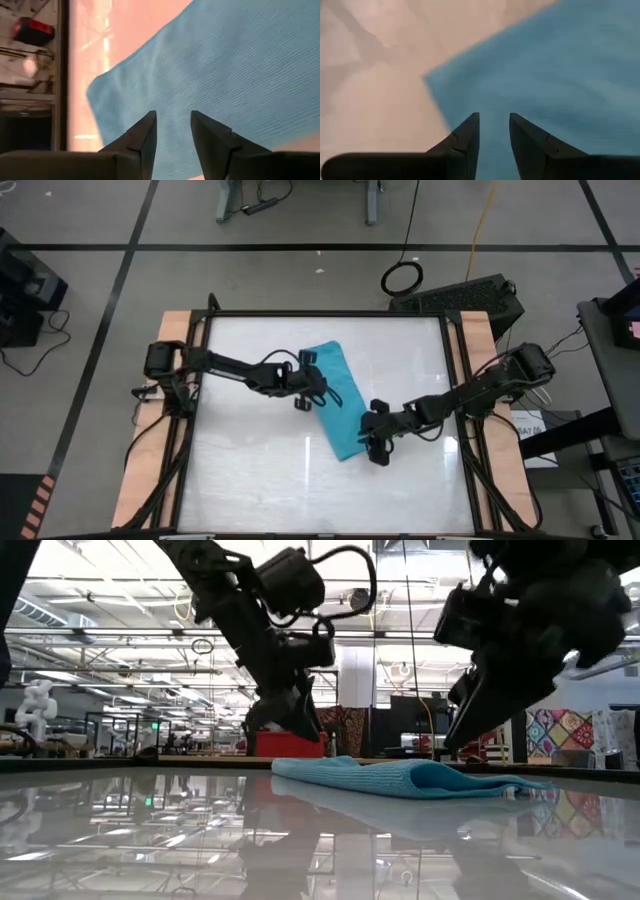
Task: Roll towel
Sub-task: Fold the blue towel
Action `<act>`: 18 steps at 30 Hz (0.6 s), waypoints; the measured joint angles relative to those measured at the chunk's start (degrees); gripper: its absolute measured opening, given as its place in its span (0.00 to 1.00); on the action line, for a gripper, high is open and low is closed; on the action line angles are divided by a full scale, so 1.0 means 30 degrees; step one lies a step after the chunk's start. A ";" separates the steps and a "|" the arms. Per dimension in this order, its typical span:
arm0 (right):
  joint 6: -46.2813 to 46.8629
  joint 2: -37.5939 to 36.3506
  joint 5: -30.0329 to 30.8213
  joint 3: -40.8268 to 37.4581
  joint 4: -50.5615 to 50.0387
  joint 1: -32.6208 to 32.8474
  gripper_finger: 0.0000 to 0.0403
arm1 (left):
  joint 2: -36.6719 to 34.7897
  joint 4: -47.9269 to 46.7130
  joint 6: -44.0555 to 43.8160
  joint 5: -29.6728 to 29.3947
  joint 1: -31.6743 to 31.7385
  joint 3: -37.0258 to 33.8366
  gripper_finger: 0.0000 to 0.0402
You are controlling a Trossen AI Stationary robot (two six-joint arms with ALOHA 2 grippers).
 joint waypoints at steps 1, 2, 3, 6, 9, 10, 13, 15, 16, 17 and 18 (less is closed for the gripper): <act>-0.0558 0.0001 0.0217 -0.0006 -0.0345 -0.0213 0.24 | -0.0026 -0.0040 -0.0599 0.0586 -0.0154 0.0000 0.32; -0.1045 0.0000 0.0291 0.0000 -0.0668 -0.0420 0.24 | -0.0026 -0.0121 -0.1290 0.1267 -0.0310 0.0000 0.32; -0.1505 0.0013 0.0318 0.0000 -0.0889 -0.0681 0.24 | -0.0026 -0.0217 -0.1972 0.1958 -0.0443 0.0000 0.32; -0.2464 0.0146 0.0339 0.0000 -0.1157 -0.1469 0.24 | 0.0174 -0.0159 -0.3803 0.3332 -0.0846 0.0007 0.32; -0.3074 0.0146 0.0369 0.0007 -0.1153 -0.2063 0.24 | 0.0215 -0.0227 -0.5226 0.3561 -0.1201 -0.0007 0.32; -0.3267 0.0146 0.0388 0.0007 -0.1260 -0.2200 0.24 | 0.0205 -0.0153 -0.5625 0.3625 -0.1283 0.0001 0.32; -0.3600 0.0236 0.0364 0.0007 -0.1487 -0.2479 0.24 | 0.0200 -0.0267 -0.6407 0.4418 -0.1330 0.0007 0.32; -0.3618 0.0439 0.0269 0.0007 -0.1561 -0.2578 0.24 | 0.0412 -0.0315 -0.6575 0.4560 -0.1330 0.0015 0.32; -0.3582 0.0531 0.0259 0.0007 -0.1573 -0.2578 0.24 | 0.0524 -0.0529 -0.6625 0.4569 -0.1318 0.0015 0.32; -0.3471 0.0637 0.0241 0.0007 -0.1556 -0.2570 0.24 | 0.0703 -0.0737 -0.6754 0.4580 -0.1277 0.0007 0.32; -0.3284 0.0831 0.0232 0.0007 -0.1449 -0.2564 0.24 | 0.0912 -0.0721 -0.6788 0.4593 -0.1209 0.0007 0.32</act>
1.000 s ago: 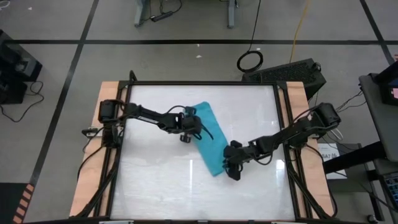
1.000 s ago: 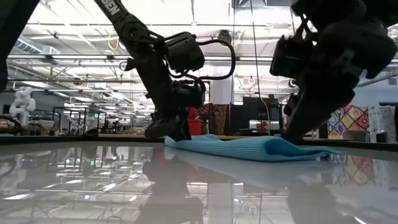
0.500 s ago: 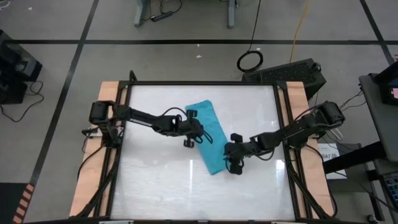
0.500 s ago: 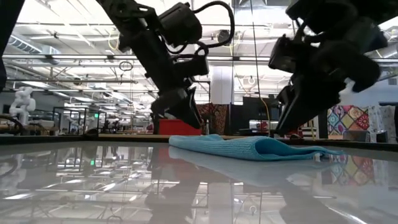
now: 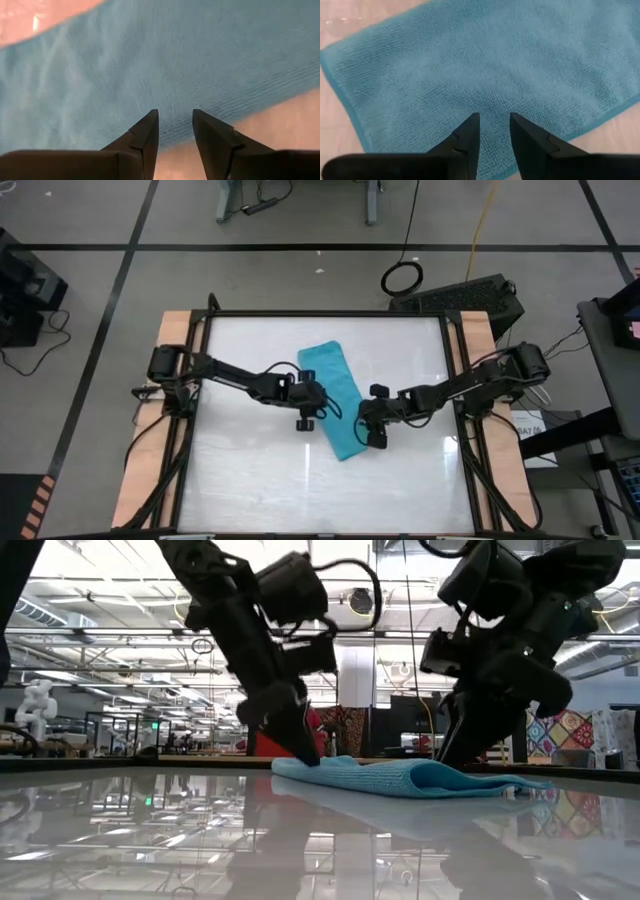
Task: Roll towel
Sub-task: Fold the blue towel
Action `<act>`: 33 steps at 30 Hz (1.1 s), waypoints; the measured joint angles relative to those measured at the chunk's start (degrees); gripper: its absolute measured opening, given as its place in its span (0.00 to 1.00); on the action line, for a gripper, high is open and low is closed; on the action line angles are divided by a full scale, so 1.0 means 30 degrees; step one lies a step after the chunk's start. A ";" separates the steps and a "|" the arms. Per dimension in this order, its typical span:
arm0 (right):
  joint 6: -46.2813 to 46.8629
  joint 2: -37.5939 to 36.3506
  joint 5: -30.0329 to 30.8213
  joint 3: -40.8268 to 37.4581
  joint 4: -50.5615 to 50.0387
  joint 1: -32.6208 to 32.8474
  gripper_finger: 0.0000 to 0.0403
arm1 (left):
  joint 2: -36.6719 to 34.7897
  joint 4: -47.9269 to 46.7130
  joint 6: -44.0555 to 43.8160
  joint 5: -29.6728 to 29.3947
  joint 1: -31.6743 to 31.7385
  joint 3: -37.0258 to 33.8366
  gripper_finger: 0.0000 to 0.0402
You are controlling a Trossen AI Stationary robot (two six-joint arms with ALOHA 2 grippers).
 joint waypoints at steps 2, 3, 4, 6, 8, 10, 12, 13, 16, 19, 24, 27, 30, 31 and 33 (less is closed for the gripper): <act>0.0488 0.0358 -0.0433 0.0007 0.0079 0.0021 0.24 | 0.0449 0.0051 0.0007 -0.0002 0.0149 0.0000 0.32; 0.0828 0.0600 -0.0691 0.0007 0.0198 0.0034 0.24 | 0.0635 0.0049 0.0015 -0.0002 0.0222 0.0000 0.32; 0.1153 0.0829 -0.0849 0.0011 0.0390 0.0083 0.24 | 0.0831 0.0170 0.0019 -0.0007 0.0310 0.0004 0.32; 0.1861 0.1269 -0.0849 0.0070 0.0786 0.0340 0.24 | 0.1028 0.0305 0.0344 -0.0040 0.0423 0.0044 0.32; 0.2477 0.1730 -0.1048 0.0087 0.1585 0.0753 0.24 | 0.1073 0.0246 0.0859 -0.0364 0.0476 0.0066 0.32; 0.3187 0.2121 -0.1245 0.0094 0.2657 0.1300 0.24 | 0.1073 0.0141 0.1463 -0.1007 0.0516 0.0066 0.32; 0.3910 0.2403 -0.1362 0.0073 0.3668 0.1827 0.24 | 0.1066 0.0119 0.2217 -0.1232 0.0534 0.0066 0.32; 0.4260 0.2503 -0.1364 0.0073 0.4138 0.2059 0.24 | 0.1066 0.0113 0.2677 -0.1275 0.0527 0.0066 0.32; 0.5130 0.2547 -0.1370 0.0016 0.4842 0.2549 0.24 | 0.1059 0.0033 0.3422 -0.1294 0.0527 0.0064 0.32; 0.5310 0.2352 -0.1372 0.0015 0.4703 0.2736 0.24 | 0.1059 -0.0029 0.3410 -0.1285 0.0527 0.0058 0.32; 0.4866 0.1678 -0.1370 0.0000 0.3482 0.2583 0.24 | 0.0894 -0.0371 0.3049 -0.1305 0.0268 0.0034 0.32; 0.4545 0.0899 -0.1364 -0.0015 0.2520 0.2278 0.24 | 0.0605 -0.0588 0.2892 -0.1295 -0.0104 -0.0006 0.32; 0.3930 -0.0105 -0.0980 -0.0015 0.1912 0.1983 0.24 | 0.0074 -0.0542 0.2881 -0.1215 -0.0520 -0.0044 0.32; 0.3702 -0.0453 -0.0690 -0.0015 0.1530 0.1898 0.24 | -0.0155 -0.0455 0.2883 -0.1195 -0.0646 -0.0044 0.32; 0.3184 -0.1109 0.0257 -0.0015 0.1109 0.1716 0.24 | -0.0560 -0.0329 0.2878 -0.1186 -0.0850 -0.0041 0.32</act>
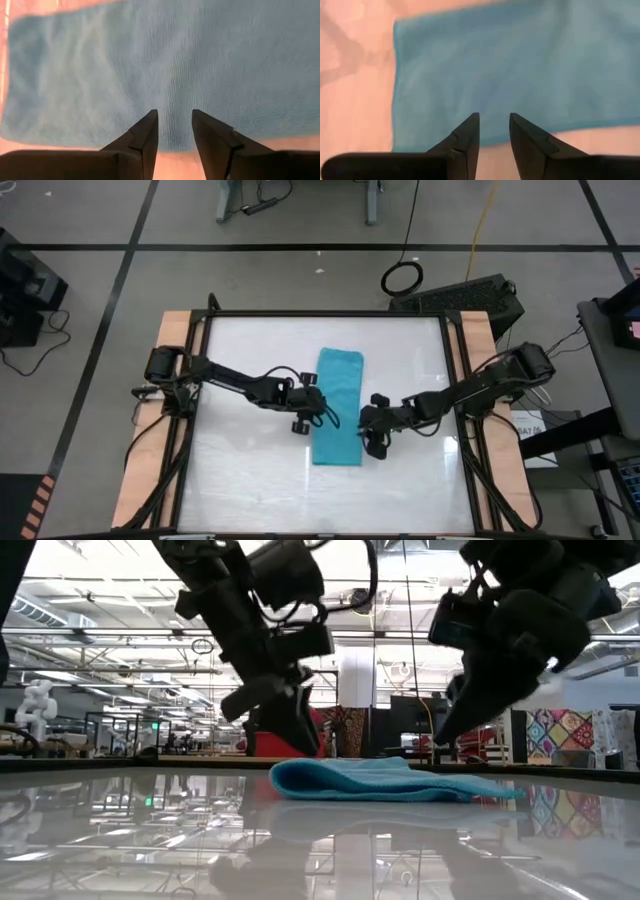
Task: Roll towel
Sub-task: Fold the blue towel
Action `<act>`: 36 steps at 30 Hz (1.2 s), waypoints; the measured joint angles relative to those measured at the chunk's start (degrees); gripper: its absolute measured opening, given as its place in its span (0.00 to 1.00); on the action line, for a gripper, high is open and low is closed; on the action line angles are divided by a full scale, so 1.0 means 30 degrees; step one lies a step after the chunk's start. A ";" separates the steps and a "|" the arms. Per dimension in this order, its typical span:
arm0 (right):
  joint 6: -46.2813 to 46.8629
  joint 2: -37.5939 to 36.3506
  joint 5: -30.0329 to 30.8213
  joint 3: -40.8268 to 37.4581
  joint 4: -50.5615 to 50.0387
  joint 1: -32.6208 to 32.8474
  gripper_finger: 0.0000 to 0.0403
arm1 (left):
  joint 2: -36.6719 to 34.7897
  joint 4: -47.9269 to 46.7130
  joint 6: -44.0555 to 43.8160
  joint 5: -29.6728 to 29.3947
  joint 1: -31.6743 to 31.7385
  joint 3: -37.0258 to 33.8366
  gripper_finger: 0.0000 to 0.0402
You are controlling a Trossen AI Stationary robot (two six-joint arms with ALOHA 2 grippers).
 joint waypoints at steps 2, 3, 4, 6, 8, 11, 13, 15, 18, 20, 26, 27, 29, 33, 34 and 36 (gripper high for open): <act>-0.0637 -0.0406 0.1075 0.0015 -0.0616 -0.0237 0.24 | -0.0241 0.0181 -0.0007 -0.0004 -0.0148 0.0026 0.32; -0.1023 -0.0450 0.1421 0.0015 -0.0830 -0.0432 0.24 | -0.0339 0.0146 -0.0007 -0.0005 -0.0222 0.0026 0.32; -0.1434 -0.0450 0.1612 0.0015 -0.0906 -0.0685 0.24 | -0.0423 0.0172 -0.0008 -0.0004 -0.0316 0.0019 0.32; -0.2243 -0.0387 0.1764 0.0015 -0.0983 -0.1301 0.24 | -0.0465 0.0372 -0.0078 0.0307 -0.0529 0.0033 0.32; -0.2887 -0.0152 0.1775 0.0015 -0.0721 -0.2053 0.24 | -0.0459 0.0379 -0.0493 0.1297 -0.0662 0.0041 0.32; -0.3694 0.0094 0.1765 0.0007 -0.0701 -0.3142 0.24 | -0.0226 0.0677 -0.1003 0.3063 -0.0913 0.0053 0.32; -0.4176 0.0202 0.1573 0.0007 -0.0745 -0.3772 0.24 | -0.0188 0.0424 -0.1046 0.3595 -0.1248 0.0015 0.32; -0.4509 0.0368 0.1331 0.0007 -0.0625 -0.4274 0.24 | -0.0191 0.0649 -0.1010 0.3736 -0.1660 0.0034 0.32; -0.5026 0.0469 0.1084 0.0007 -0.0479 -0.4827 0.24 | -0.0195 0.0637 -0.0994 0.4200 -0.2235 0.0041 0.32; -0.5231 0.0727 0.0671 0.0015 0.0159 -0.5155 0.24 | -0.0189 0.0581 -0.0991 0.4472 -0.2464 0.0041 0.32; -0.5539 0.1525 0.0165 0.0029 0.0970 -0.5869 0.24 | 0.0565 0.0434 -0.1013 0.4636 -0.2659 0.0040 0.32; -0.5555 0.1746 -0.0032 0.0029 0.1107 -0.5967 0.24 | 0.0705 0.0440 -0.1055 0.4637 -0.2659 0.0061 0.32; -0.5573 0.2194 -0.0207 0.0036 0.1485 -0.6124 0.24 | 0.0868 -0.0007 -0.1369 0.4656 -0.2652 0.0035 0.32; -0.5570 0.2814 -0.0224 0.0033 0.1288 -0.6416 0.24 | 0.1076 -0.0412 -0.1508 0.4768 -0.2697 0.0055 0.32; -0.5596 0.2839 -0.0216 0.0039 0.1221 -0.6521 0.24 | 0.1058 -0.0541 -0.1508 0.4768 -0.2726 0.0057 0.32; -0.5654 0.2850 -0.0196 0.0051 0.1139 -0.6747 0.24 | 0.1058 -0.0652 -0.1501 0.4753 -0.2794 0.0077 0.32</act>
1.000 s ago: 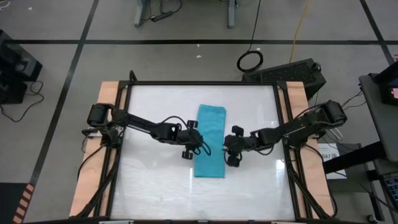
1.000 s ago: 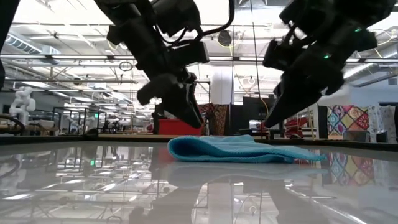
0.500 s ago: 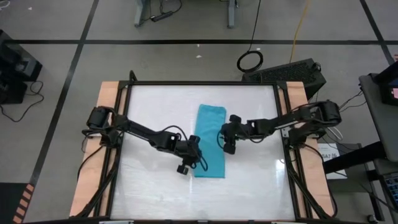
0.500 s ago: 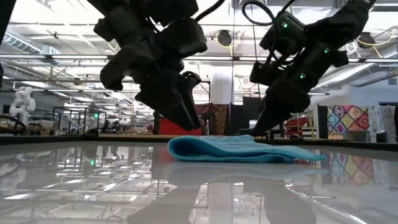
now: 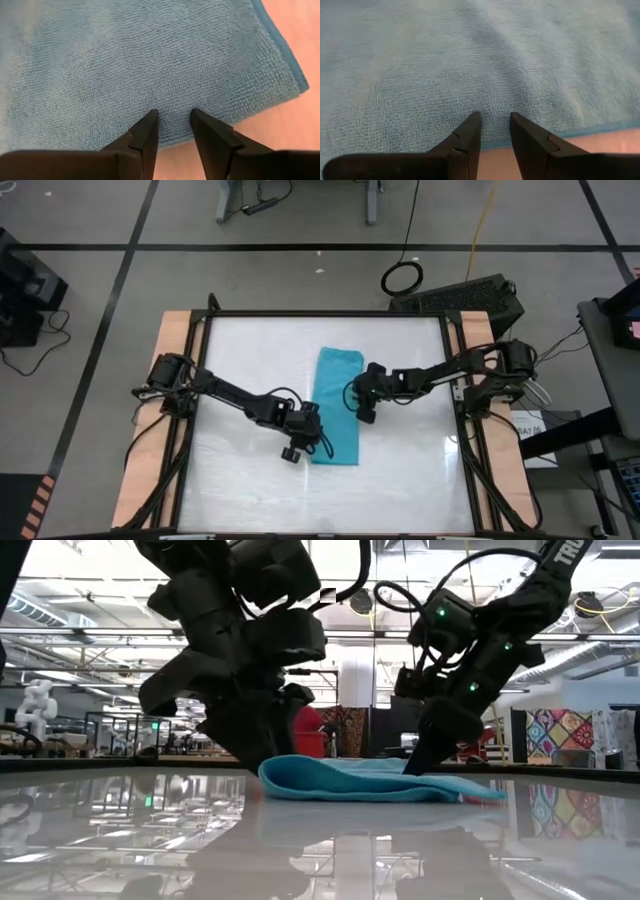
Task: Roll towel
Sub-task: Fold the blue towel, then roll the blue towel
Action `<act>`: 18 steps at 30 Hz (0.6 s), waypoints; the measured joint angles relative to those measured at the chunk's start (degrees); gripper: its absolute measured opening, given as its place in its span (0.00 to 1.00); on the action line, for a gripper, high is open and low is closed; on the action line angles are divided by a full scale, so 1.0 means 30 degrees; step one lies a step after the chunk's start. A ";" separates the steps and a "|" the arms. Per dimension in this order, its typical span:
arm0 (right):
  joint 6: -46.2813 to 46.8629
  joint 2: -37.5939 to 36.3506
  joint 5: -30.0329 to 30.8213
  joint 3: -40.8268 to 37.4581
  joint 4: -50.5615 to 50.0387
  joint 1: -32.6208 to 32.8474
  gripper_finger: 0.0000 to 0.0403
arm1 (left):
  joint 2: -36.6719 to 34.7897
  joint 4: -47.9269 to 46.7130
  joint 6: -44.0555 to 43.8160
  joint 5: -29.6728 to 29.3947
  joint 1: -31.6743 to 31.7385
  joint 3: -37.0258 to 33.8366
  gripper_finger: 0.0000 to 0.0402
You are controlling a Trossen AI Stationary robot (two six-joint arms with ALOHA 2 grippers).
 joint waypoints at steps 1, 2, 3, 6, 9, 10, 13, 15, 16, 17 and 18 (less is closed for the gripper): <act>-0.0033 0.0000 0.0027 0.0000 -0.0026 -0.0089 0.24 | 0.0000 -0.0045 0.0000 0.0007 -0.0027 0.0000 0.32; -0.0131 -0.0052 0.0034 0.0000 -0.0024 -0.0175 0.24 | 0.0000 -0.0046 0.0006 0.0000 -0.0056 0.0000 0.32; -0.0228 -0.0156 0.0036 -0.0005 -0.0140 -0.0249 0.24 | 0.0000 -0.0061 0.0033 0.0000 -0.0084 0.0000 0.32; -0.0512 -0.0404 0.0123 -0.0017 -0.0414 -0.0515 0.24 | 0.0000 -0.0142 0.0073 0.0205 -0.0097 0.0000 0.32; -0.0575 -0.0796 0.0088 -0.0022 -0.0680 -0.0670 0.24 | 0.0000 -0.0084 0.0213 0.0223 -0.0091 0.0000 0.32; -0.0586 -0.0963 0.0078 -0.0022 -0.0850 -0.0674 0.24 | -0.0071 -0.0032 0.0323 0.0150 -0.0091 -0.0012 0.32; -0.0869 -0.1675 -0.0046 -0.0036 -0.1003 -0.0501 0.24 | -0.0277 0.0232 0.0697 -0.0319 -0.0098 0.0024 0.32; -0.1130 -0.2363 -0.0116 -0.0036 -0.1122 -0.0207 0.24 | -0.0328 0.0069 0.0979 -0.0628 -0.0098 0.0387 0.32; -0.1334 -0.2721 -0.0311 -0.0036 -0.1137 -0.0032 0.24 | -0.0341 -0.0002 0.1093 -0.0686 -0.0098 0.0615 0.32; -0.1499 -0.3073 -0.0469 -0.0036 -0.1097 0.0182 0.25 | -0.0357 -0.0143 0.1189 -0.0796 -0.0098 0.0852 0.32; -0.1641 -0.3464 -0.0476 -0.0036 -0.1117 0.0466 0.25 | -0.0364 -0.0374 0.1262 -0.0901 -0.0098 0.1100 0.32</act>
